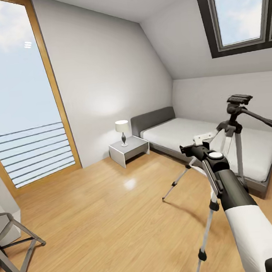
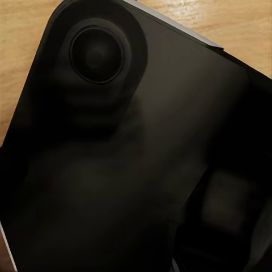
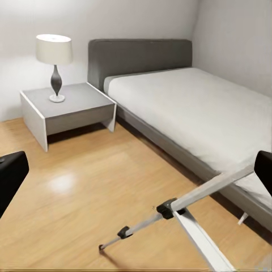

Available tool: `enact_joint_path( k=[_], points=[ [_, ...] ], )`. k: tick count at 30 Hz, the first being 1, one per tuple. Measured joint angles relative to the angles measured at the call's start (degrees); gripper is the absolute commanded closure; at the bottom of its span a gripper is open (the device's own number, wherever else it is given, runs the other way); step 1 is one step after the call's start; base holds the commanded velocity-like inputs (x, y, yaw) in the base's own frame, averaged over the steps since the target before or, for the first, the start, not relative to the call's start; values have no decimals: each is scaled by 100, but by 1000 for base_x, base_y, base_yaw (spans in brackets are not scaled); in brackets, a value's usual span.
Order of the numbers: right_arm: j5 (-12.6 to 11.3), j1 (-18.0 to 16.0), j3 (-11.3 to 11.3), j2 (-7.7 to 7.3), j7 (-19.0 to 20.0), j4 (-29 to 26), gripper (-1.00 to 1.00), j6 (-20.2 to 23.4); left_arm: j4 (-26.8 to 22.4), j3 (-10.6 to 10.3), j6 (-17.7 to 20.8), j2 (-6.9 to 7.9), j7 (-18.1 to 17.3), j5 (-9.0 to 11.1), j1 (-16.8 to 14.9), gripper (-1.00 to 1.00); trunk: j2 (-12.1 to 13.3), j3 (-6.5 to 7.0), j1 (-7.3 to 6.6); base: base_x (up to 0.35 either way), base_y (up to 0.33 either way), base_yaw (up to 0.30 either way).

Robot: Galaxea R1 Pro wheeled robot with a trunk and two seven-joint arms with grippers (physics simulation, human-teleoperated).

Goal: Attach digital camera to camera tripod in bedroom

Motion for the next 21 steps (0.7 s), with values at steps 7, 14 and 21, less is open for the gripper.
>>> enact_joint_path(
  k=[7, 14, 21],
  points=[
    [2, -1, -8, -7, -32, 217, -100, -130, 0, 0, -1, -2, 0, -7, 0, -100, 0, 0, 1, -65, -33, 0],
    [2, -1, -11, -9, -22, 462, -100, -208, 0, 0, -3, -2, 0, -8, 0, -100, 0, 0, 3, -227, -130, 0],
    [-1, -1, -16, -17, -15, 904, -100, -214, 0, 0, -1, -2, 0, -8, 0, -100, 0, 0, 3, -273, -145, 0]
  ],
)
